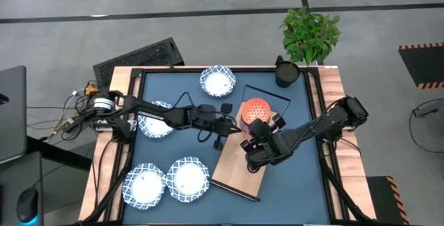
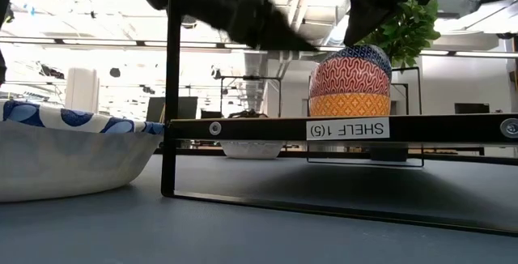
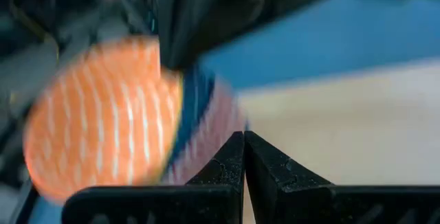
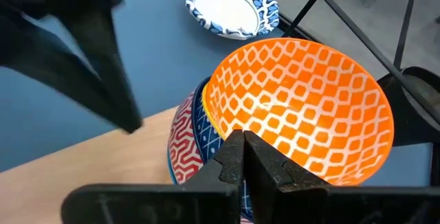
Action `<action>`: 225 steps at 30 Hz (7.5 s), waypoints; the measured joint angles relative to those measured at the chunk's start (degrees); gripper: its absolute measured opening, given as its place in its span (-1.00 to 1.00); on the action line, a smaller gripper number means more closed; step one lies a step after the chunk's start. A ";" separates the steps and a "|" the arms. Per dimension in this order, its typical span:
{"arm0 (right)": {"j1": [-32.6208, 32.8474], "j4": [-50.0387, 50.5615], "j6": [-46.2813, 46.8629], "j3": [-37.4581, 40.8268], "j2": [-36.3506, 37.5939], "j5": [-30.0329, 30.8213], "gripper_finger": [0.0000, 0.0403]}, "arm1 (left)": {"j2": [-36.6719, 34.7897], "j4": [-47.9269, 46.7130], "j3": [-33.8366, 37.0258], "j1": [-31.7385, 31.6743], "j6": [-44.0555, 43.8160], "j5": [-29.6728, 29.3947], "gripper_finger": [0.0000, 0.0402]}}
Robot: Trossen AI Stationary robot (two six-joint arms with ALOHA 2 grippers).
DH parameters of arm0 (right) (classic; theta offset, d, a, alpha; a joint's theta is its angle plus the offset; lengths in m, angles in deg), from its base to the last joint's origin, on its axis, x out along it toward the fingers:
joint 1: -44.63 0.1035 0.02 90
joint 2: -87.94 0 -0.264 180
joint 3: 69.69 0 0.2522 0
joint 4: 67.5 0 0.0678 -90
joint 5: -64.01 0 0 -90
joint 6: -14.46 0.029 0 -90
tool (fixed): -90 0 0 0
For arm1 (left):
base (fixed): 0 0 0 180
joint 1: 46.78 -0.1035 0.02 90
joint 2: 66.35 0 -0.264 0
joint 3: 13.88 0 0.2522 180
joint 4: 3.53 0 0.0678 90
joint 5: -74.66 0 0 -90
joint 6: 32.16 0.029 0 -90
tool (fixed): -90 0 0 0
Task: Place and stack bowls onto a shelf
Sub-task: Adjust the stacked bowls on the shelf, then put the white pattern plate on the shelf
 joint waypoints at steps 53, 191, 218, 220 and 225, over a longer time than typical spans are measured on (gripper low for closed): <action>12.69 16.44 30.31 3.87 1.89 0.65 -0.85 | 5.97 30.75 7.73 1.12 1.00 -3.66 -1.00; -8.04 5.24 16.97 8.02 15.02 4.21 -0.49 | 6.50 -20.10 -0.96 -24.90 10.37 -14.23 -0.81; -3.34 4.75 18.42 8.04 14.99 4.75 -0.49 | -24.65 -41.96 0.28 5.00 2.87 -9.20 -1.00; -3.32 4.74 18.42 8.04 14.99 4.75 -0.49 | -23.32 -40.75 0.28 9.07 5.80 -10.81 -1.00; -3.32 4.75 18.36 8.04 14.99 4.76 -0.49 | -18.02 -36.87 0.33 15.20 11.48 -14.28 -1.00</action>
